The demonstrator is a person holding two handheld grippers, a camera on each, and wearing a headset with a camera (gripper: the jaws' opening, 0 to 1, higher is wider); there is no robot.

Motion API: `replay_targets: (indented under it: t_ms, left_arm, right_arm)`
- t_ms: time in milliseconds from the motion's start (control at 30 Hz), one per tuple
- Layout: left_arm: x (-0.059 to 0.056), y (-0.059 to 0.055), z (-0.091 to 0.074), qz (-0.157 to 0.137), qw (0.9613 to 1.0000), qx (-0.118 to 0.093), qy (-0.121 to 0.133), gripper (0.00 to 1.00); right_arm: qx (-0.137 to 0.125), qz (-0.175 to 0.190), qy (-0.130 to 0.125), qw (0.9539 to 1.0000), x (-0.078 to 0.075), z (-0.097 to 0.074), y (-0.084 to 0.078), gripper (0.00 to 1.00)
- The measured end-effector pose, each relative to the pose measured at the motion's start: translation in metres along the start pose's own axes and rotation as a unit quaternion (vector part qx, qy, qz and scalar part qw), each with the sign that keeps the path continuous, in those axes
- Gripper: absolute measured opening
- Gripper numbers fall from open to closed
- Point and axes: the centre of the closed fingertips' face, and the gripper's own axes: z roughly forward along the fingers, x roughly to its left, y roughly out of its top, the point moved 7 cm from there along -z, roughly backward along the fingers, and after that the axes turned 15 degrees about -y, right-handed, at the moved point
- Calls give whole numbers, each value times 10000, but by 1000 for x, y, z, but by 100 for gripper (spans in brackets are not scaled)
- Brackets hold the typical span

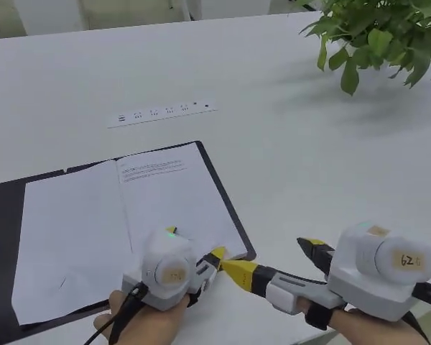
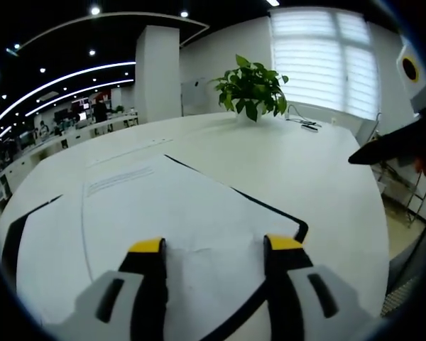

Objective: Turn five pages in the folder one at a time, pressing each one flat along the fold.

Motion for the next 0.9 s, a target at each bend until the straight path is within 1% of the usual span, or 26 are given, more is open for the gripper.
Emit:
replay_targets:
  t_ms: [167,300,367,600,700,767,833,900]
  left_arm:
    - [1,0,0,-26,10000,-26,35,51]
    - [1,-1,0,-23,9999,-72,76,49]
    - [3,-1,-1,-82,9998,-103,140,41]
    - [2,-1,-2,-65,9997,-131,209,35]
    - [5,-1,-2,-213,9990,-143,357,28]
    - [10,0,-3,-293,9983,-164,470,23]
    - [10,0,-3,-190,9988,-84,443,20]
    - [11,0,-3,-189,9988,-75,445,19]
  right_arm:
    - [6,10,5,10000,1,3,1,92]
    - [26,-46,18,10000,3,4,1,92]
    - [38,-83,20,10000,3,4,1,92]
    - [56,-38,-28,10000,1,4,1,92]
    - [68,-79,-14,9999,2,5,1,91]
    - [87,-94,3,9999,3,5,0,91]
    - [97,-103,18,9999,4,7,1,91]
    - [102,-113,34,9999,4,9,2,91]
